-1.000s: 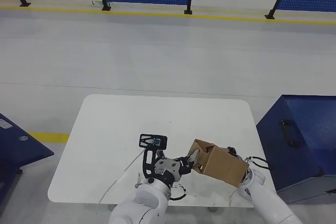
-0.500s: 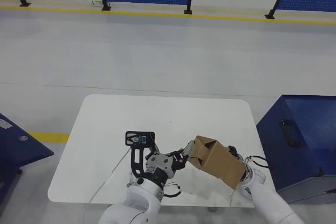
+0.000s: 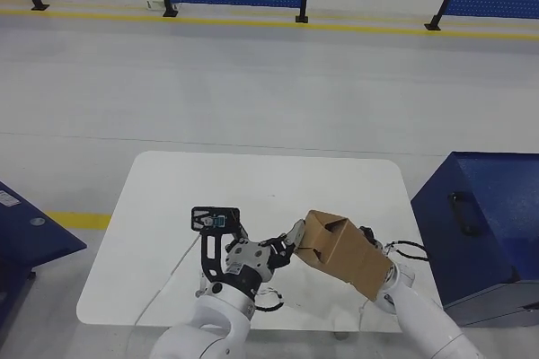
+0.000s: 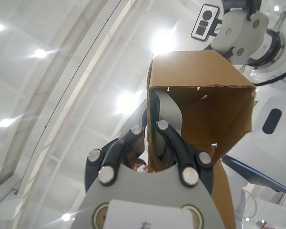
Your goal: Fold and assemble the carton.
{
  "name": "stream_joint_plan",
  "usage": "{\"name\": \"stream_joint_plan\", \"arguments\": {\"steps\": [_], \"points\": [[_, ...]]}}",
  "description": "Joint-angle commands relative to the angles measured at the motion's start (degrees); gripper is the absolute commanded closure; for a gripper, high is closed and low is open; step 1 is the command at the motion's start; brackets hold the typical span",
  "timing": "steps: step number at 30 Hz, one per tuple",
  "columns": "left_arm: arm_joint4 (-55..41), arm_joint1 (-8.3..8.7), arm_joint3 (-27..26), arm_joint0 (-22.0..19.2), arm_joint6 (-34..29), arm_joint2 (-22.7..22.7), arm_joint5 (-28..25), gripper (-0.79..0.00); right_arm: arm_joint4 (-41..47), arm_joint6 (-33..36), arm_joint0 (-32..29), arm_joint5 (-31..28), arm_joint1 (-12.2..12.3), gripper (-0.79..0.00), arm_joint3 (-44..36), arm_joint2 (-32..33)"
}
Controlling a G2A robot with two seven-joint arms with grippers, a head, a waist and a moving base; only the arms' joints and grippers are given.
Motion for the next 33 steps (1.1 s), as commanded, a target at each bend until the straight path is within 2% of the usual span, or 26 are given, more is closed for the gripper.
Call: {"name": "stream_joint_plan", "arguments": {"steps": [1,4,7,9,12,14,22,24,27,29,33], "points": [[-1.4,0.28,-0.6,0.0,0.6,-3.3,-3.1,-0.785,0.9,1.8,1.4,-1.8,-0.3,0.0,1.1,-2.1],[-6.1,0.55,-0.6,-0.6,2.0,-8.2,-7.3,-0.785,0.2,4.3,3.8,-4.2,-0.5,0.0,4.2,-5.2],[-9.0,1.07,-0.6,-0.8,0.4,-12.2,-12.8,-0.785,0.5,5.7,6.0,-5.7,-0.7,0.0,6.9,-7.7],[-10.9,1.47,-0.6,-0.9,-2.6,-14.2,-16.6,-0.785,0.6,6.4,7.2,-6.4,-0.9,0.0,8.2,-8.9],[-12.0,2.23,-0.6,-1.8,-10.3,-16.1,-23.0,-0.785,0.2,7.4,8.8,-7.4,-1.1,0.0,9.5,-10.6],[-12.7,2.52,-0.6,-2.4,-12.6,-16.6,-25.2,-0.785,0.1,6.8,9.7,-6.8,-1.2,0.0,10.0,-11.7],[-14.7,2.5,-0.6,-2.6,-12.2,-17.1,-24.6,-0.785,0.0,6.9,9.9,-6.9,-1.2,0.0,10.3,-11.8],[-19.4,2.53,0.4,-2.1,-15.8,-16.5,-23.1,-0.785,0.0,6.9,9.9,-6.9,-1.2,0.0,10.3,-11.8],[-24.0,2.75,1.1,-4.4,-21.8,-19.7,-18.9,-0.785,0.0,6.9,9.9,-6.9,-1.2,0.0,10.3,-11.8],[-25.4,2.97,1.7,-6.5,-26.1,-20.0,-18.0,-0.785,0.0,6.9,9.9,-6.9,-1.2,0.0,10.3,-11.8],[-28.0,3.25,2.9,-8.7,-28.3,-20.9,-16.4,-0.785,0.0,6.9,9.9,-6.9,-1.2,0.0,10.3,-11.8]]}}
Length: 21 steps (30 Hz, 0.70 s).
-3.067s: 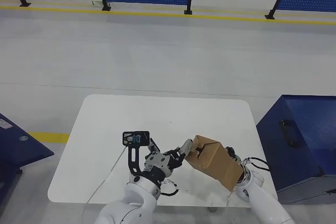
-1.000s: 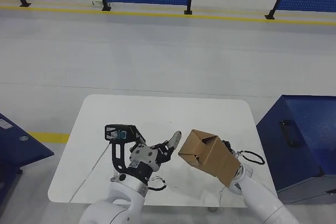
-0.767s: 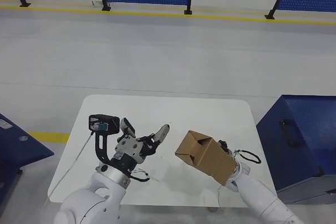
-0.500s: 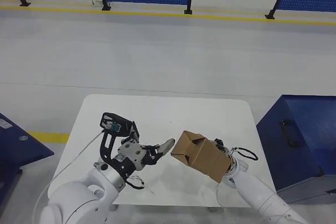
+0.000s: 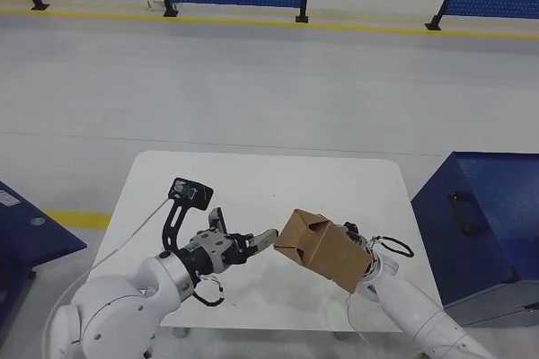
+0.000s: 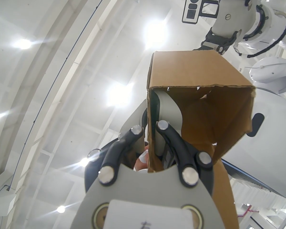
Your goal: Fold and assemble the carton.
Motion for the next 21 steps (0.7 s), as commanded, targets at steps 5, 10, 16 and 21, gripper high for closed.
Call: {"name": "stream_joint_plan", "arguments": {"steps": [5,10,16,21], "points": [[-0.7,0.48,2.8,-2.2,-2.4,0.7,1.3,-0.785,0.0,0.0,0.0,0.0,0.0,0.0,0.0,0.0],[-0.3,0.85,4.4,-4.0,-3.7,2.5,1.6,-0.785,0.0,0.0,0.0,0.0,0.0,0.0,0.0,0.0],[0.5,1.24,6.0,-5.6,-5.9,5.3,2.4,-0.785,0.0,0.0,0.0,0.0,0.0,0.0,0.0,0.0],[0.5,1.49,6.2,-6.7,-5.1,6.0,3.3,-0.785,0.0,0.0,0.0,0.0,0.0,0.0,0.0,0.0]]}}
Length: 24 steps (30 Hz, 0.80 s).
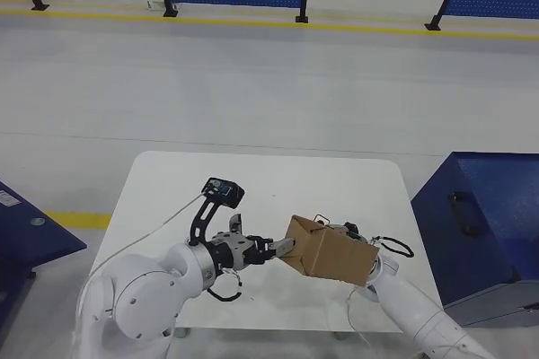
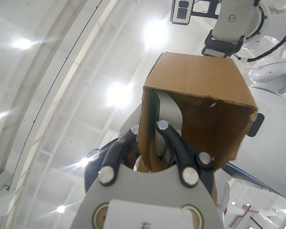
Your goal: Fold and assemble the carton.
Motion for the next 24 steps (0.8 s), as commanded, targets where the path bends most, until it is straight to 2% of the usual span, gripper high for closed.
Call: {"name": "stream_joint_plan", "arguments": {"steps": [1,6,12,15,18,20,24], "points": [[-0.4,0.12,-0.4,-0.1,0.4,-0.5,0.4,-0.785,0.0,0.0,0.0,0.0,0.0,0.0,0.0,0.0],[-1.9,0.56,-3.5,0.8,2.5,-3.0,0.4,-0.785,0.0,0.0,0.0,0.0,0.0,0.0,0.0,0.0],[-1.9,0.56,-3.5,0.8,2.5,-3.0,0.4,-0.785,-0.2,-0.7,0.0,-0.4,0.0,0.0,0.1,0.2],[-1.9,0.56,-3.5,0.8,2.5,-3.0,0.4,-0.785,-4.1,-10.0,0.4,-3.5,0.6,0.0,-1.2,3.1],[-1.9,0.56,-3.5,0.8,2.5,-3.0,0.4,-0.785,-11.4,-25.0,1.0,-2.7,1.9,0.0,-3.2,6.2],[-1.9,0.56,-3.5,0.8,2.5,-3.0,0.4,-0.785,-15.7,-34.9,1.3,0.9,2.9,0.0,-5.5,8.3],[-1.9,0.56,-3.5,0.8,2.5,-3.0,0.4,-0.785,-17.1,-52.9,0.9,11.2,4.3,0.0,-8.8,11.8]]}}
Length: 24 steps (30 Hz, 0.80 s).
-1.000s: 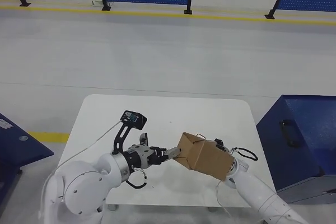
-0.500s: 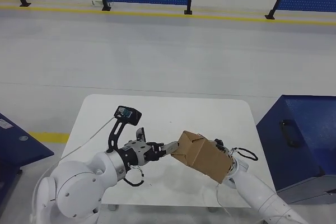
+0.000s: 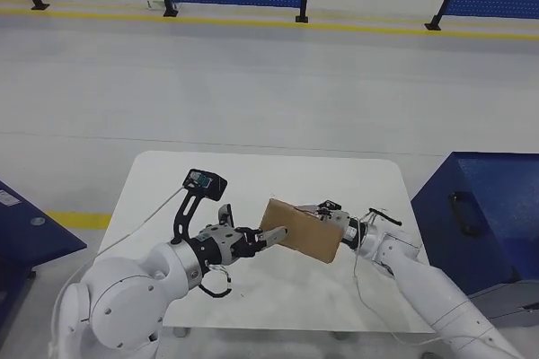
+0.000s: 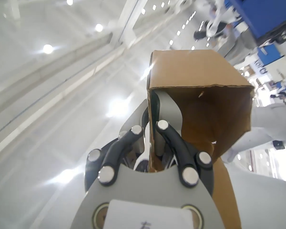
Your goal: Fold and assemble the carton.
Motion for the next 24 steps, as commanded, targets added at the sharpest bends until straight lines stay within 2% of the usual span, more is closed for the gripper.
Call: {"name": "stream_joint_plan", "arguments": {"steps": [1,5,6,17,19,20,24], "points": [[0.0,0.0,0.0,0.0,0.0,0.0,0.0,-0.785,-0.1,-11.2,0.0,5.0,0.3,0.0,-1.2,1.1],[0.0,0.0,0.0,0.0,0.0,0.0,0.0,-0.785,4.1,-28.0,-0.1,12.6,0.4,0.0,-5.0,2.5],[0.0,0.0,0.0,0.0,0.0,0.0,0.0,-0.785,5.8,-29.6,0.0,13.6,0.3,0.0,-6.0,2.8],[0.0,0.0,0.0,0.0,0.0,0.0,0.0,-0.785,5.8,-29.6,0.0,13.6,0.3,0.0,-6.0,2.8],[0.0,0.0,0.0,0.0,0.0,0.0,0.0,-0.785,8.7,-31.8,-0.5,13.6,0.2,0.0,-7.4,3.8],[0.0,0.0,0.0,0.0,0.0,0.0,0.0,-0.785,11.5,-35.7,-0.9,14.1,0.2,0.0,-7.9,4.5],[0.0,0.0,0.0,0.0,0.0,0.0,0.0,-0.785,23.4,-62.0,-1.7,14.6,0.5,0.0,-14.7,7.1]]}}
